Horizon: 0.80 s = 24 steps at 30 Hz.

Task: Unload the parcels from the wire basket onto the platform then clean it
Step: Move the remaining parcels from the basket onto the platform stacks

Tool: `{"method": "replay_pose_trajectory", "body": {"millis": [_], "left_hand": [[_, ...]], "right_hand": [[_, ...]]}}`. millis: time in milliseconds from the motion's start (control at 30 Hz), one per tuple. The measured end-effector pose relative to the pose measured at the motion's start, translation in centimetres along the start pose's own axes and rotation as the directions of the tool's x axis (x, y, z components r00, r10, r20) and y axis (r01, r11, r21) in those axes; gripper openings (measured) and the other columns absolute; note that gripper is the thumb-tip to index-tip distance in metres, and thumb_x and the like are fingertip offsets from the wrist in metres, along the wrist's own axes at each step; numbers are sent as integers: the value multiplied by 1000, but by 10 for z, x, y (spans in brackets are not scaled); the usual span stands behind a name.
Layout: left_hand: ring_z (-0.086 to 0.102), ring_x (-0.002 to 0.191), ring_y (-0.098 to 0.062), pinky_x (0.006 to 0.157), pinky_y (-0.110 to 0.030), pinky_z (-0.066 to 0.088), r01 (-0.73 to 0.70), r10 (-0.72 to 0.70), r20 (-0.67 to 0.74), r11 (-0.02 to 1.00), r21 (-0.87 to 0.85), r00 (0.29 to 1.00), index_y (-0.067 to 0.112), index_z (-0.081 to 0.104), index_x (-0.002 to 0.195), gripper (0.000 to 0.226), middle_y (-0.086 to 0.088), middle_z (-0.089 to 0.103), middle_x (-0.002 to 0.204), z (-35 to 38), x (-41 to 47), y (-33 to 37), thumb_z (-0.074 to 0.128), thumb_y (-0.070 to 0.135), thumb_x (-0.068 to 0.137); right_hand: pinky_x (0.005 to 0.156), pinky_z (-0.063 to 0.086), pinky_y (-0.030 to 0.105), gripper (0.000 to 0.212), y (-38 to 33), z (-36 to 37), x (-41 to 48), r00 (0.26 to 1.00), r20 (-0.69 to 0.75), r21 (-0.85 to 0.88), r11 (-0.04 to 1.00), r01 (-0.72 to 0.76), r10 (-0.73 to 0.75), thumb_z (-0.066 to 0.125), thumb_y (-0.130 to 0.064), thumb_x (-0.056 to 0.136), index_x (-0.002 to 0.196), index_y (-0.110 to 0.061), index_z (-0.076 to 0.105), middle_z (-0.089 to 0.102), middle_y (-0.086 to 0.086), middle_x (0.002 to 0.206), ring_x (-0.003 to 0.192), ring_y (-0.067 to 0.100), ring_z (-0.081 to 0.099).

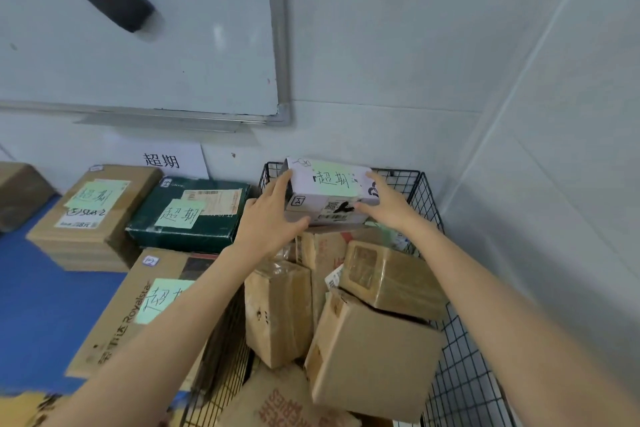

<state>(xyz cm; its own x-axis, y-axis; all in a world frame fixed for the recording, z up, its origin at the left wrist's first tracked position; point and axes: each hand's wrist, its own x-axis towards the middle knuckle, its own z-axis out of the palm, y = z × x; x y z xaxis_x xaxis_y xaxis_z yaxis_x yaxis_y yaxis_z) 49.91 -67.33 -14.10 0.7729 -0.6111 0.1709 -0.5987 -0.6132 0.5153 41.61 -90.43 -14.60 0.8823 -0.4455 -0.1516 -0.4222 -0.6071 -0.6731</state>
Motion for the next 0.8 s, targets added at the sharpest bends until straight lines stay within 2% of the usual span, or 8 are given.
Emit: {"method": "replay_pose_trajectory", "body": {"millis": [167, 367, 467, 533, 600, 700, 800], "left_hand": [[50, 129, -29, 107, -45, 41, -6, -3, -58, 988, -155, 998, 23, 20, 154, 89, -5, 41, 153, -3, -4, 0, 72, 35, 83], [44, 131, -18, 103, -36, 40, -127, 77, -172, 944, -303, 982, 23, 18, 154, 93, 0, 34, 155, -24, -12, 10, 76, 25, 82], [40, 118, -3, 94, -26, 38, -195, 111, -245, 916, -351, 963, 23, 16, 155, 94, 0, 31, 156, -42, -14, 17, 77, 25, 82], [39, 116, 1, 92, -26, 37, -222, 120, -281, 902, -370, 952, 23, 16, 154, 95, 1, 32, 155, -55, -16, 22, 78, 29, 82], [40, 112, 4, 91, -26, 37, -252, 126, -313, 881, -401, 941, 24, 16, 153, 95, 4, 33, 152, -68, -20, 26, 79, 30, 81], [43, 111, -2, 89, -30, 38, -308, 156, -362, 856, -416, 919, 27, 17, 153, 96, 5, 34, 151, -87, -27, 34, 80, 30, 81], [50, 111, -11, 84, -35, 45, -366, 191, -404, 831, -418, 895, 30, 19, 153, 95, 3, 34, 146, -105, -31, 41, 80, 29, 80]], "right_hand": [[114, 29, 41, 82, -6, -7, -13, 994, -83, -4, 997, 78, -78, 67, -32, 93, 157, -20, 18, 33, 7, 158, 144, 25, 31], [114, 26, 36, 87, -36, -26, -48, 954, -255, -27, 988, 153, -155, 71, -36, 89, 157, -23, 18, 31, 8, 155, 141, 21, 32], [109, 33, 33, 92, -58, -38, -72, 922, -348, 7, 983, 183, -169, 75, -36, 86, 156, -28, 16, 38, 5, 145, 124, 12, 39], [106, 41, 37, 93, -72, -45, -89, 895, -412, 39, 978, 204, -170, 79, -34, 83, 154, -32, 19, 42, 3, 137, 115, 8, 42], [104, 43, 35, 96, -88, -50, -108, 879, -445, 57, 975, 217, -170, 81, -31, 81, 155, -31, 18, 40, 1, 133, 113, 8, 44], [101, 45, 35, 95, -109, -56, -135, 850, -497, 52, 973, 226, -171, 81, -33, 80, 153, -30, 20, 38, 0, 131, 114, 10, 45], [104, 46, 36, 81, -126, -61, -161, 836, -529, 73, 973, 218, -147, 79, -33, 82, 148, -30, 32, 37, 0, 126, 110, 10, 48]]}}
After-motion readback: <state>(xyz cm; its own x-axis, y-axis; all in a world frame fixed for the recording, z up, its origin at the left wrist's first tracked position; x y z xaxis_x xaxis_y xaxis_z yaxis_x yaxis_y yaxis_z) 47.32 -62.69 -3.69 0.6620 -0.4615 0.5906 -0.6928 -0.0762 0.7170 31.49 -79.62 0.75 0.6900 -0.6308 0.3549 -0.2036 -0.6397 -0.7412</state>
